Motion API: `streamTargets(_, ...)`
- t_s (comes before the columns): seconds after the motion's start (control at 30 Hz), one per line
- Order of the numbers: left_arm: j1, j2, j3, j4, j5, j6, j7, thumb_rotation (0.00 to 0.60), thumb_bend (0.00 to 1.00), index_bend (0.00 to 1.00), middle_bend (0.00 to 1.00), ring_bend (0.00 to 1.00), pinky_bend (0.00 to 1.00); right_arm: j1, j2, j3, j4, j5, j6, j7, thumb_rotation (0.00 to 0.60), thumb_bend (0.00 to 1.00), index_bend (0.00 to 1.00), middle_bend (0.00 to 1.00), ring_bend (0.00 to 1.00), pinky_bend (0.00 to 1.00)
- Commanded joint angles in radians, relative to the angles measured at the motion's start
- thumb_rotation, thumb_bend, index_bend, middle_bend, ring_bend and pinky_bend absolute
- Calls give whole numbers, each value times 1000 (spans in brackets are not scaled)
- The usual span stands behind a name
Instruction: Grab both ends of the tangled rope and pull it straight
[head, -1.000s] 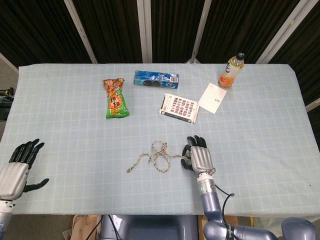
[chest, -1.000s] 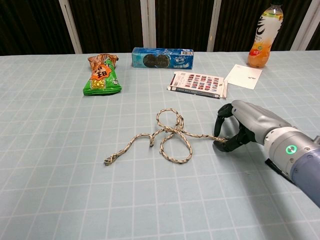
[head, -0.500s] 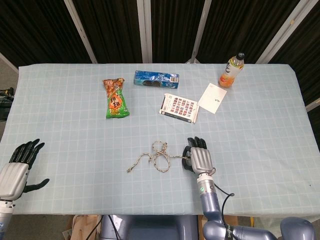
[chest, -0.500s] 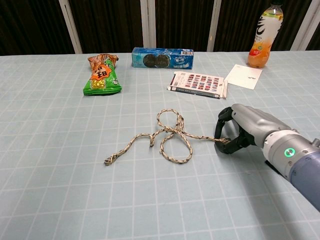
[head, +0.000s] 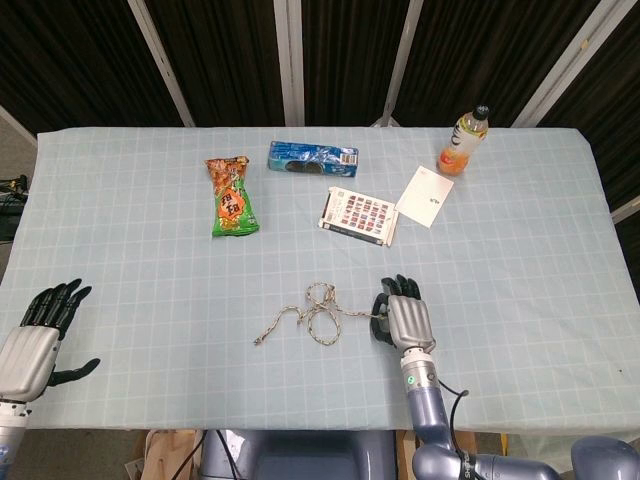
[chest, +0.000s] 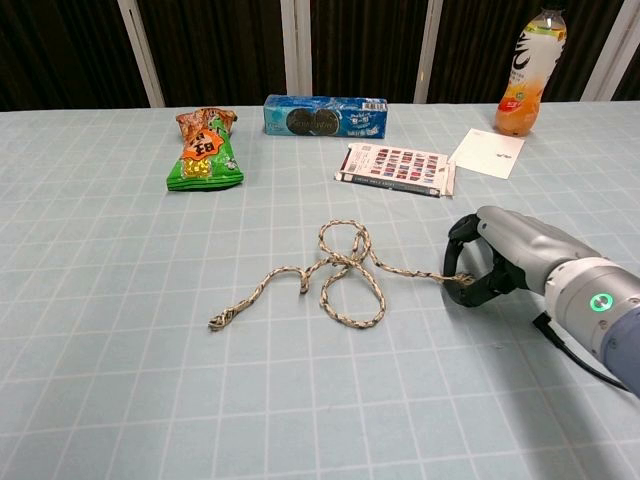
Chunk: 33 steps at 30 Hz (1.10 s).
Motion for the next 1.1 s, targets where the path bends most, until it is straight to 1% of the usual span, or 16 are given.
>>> streamTargets(0.03, -1, 0, 0, -5, -3, -3, 3, 600, 0, 18, 0, 0, 0, -5, 18, 0, -20, -8, 3, 8, 600, 474, 618, 216, 0, 0)
streamTargets(0.2, -7, 3, -4, -28, -18, -20, 24, 600, 21, 40, 0, 0, 0, -19, 64, 4, -71, -20, 8, 31, 600, 473, 618, 216, 0, 0)
streamTargets(0.3, -18, 5, -7, -48, -28, -39, 45, 600, 69, 102, 0, 0, 0, -26, 98, 1, -102, -33, 8, 44, 600, 474, 618, 216, 0, 0)
streamTargets(0.4, -36, 11, -12, -87, -53, -76, 77, 600, 99, 139, 0, 0, 0, -36, 132, -3, -130, -41, 6, 59, 600, 474, 618, 216, 0, 0)
streamTargets(0.57, -85, -4, -44, -167, -124, -149, 172, 600, 152, 194, 4, 0, 0, -48, 179, 0, -162, -45, 4, 87, 600, 474, 619, 216, 0, 0)
streamTargets(0.7, -132, -42, -81, -227, -211, -200, 274, 600, 218, 272, 46, 0, 0, -55, 210, 6, -182, -44, 3, 110, 600, 474, 619, 216, 0, 0)
streamTargets(0.8, -175, -93, -119, -248, -285, -221, 366, 600, 241, 320, 75, 0, 0, -60, 230, 8, -194, -43, 1, 123, 600, 473, 619, 216, 0, 0)
streamTargets(0.93, -231, -178, -169, -279, -439, -240, 475, 600, 241, 334, 87, 0, 0, -65, 252, 8, -206, -40, -1, 139, 600, 475, 618, 216, 0, 0)
streamTargets(1.1, -301, -286, -221, -301, -632, -223, 589, 600, 237, 338, 91, 0, 0, -68, 277, 12, -214, -37, -3, 156, 600, 475, 618, 216, 0, 0)
